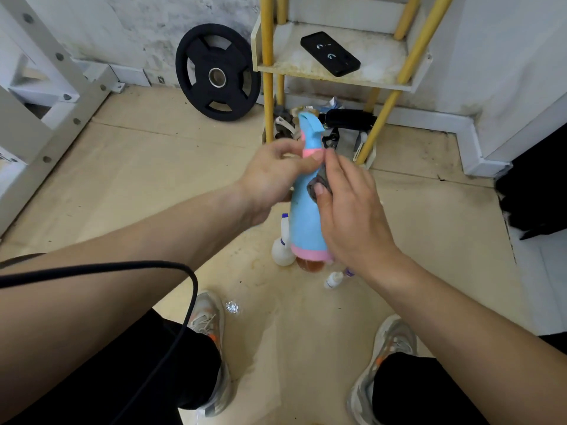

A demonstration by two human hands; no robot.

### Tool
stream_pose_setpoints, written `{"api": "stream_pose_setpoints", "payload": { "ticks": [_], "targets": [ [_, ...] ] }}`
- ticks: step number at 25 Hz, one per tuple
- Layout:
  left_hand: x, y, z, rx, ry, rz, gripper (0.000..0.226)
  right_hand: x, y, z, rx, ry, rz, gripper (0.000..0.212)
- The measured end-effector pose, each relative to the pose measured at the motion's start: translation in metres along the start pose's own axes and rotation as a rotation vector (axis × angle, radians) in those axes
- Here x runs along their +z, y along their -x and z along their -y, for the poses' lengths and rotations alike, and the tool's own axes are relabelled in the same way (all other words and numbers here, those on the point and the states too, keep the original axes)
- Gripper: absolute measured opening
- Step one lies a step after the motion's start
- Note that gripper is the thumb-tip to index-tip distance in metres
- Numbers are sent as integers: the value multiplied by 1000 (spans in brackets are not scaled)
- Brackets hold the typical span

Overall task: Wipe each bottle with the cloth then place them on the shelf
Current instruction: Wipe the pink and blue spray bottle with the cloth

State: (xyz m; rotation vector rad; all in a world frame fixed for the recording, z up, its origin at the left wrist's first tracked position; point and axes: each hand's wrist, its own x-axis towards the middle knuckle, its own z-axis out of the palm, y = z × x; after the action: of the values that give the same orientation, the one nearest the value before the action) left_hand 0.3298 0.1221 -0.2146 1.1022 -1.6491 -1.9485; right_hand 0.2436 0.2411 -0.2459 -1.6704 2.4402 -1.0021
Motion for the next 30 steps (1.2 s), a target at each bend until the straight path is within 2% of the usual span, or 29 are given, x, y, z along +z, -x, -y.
{"api": "stream_pose_setpoints", "payload": {
  "ticks": [2,6,9,11,13,16,19,24,27,30],
  "targets": [
    [8,4,3,-22,38,37,8,-4,-10,-1,-3,-9,-25,53],
    [0,1,-7,30,51,14,6,-5,-24,-10,65,-99,60,55],
    [-8,-7,-9,21,96,-115,27,-4,-17,-20,61,-103,99,55],
    [-17,-12,-9,0,143,-210,25,1,-1,-20,-16,25,94,55],
    [-23,-14,-9,-22,184,-267,20,11,14,-17,-151,227,13,53],
    [-18,-12,-3,-40,162,-264,25,14,17,-14,-221,337,-42,57],
    [-5,-10,5,-21,98,-185,35,6,4,-12,-103,240,-24,60],
    [4,-2,8,-12,15,-70,34,-3,-22,-20,80,-130,123,49],
    [-2,-6,3,1,14,-130,35,-6,-23,-33,198,-287,170,37],
    [-15,-13,-1,21,59,-241,27,0,-8,-39,195,-235,232,42]
  ]
}}
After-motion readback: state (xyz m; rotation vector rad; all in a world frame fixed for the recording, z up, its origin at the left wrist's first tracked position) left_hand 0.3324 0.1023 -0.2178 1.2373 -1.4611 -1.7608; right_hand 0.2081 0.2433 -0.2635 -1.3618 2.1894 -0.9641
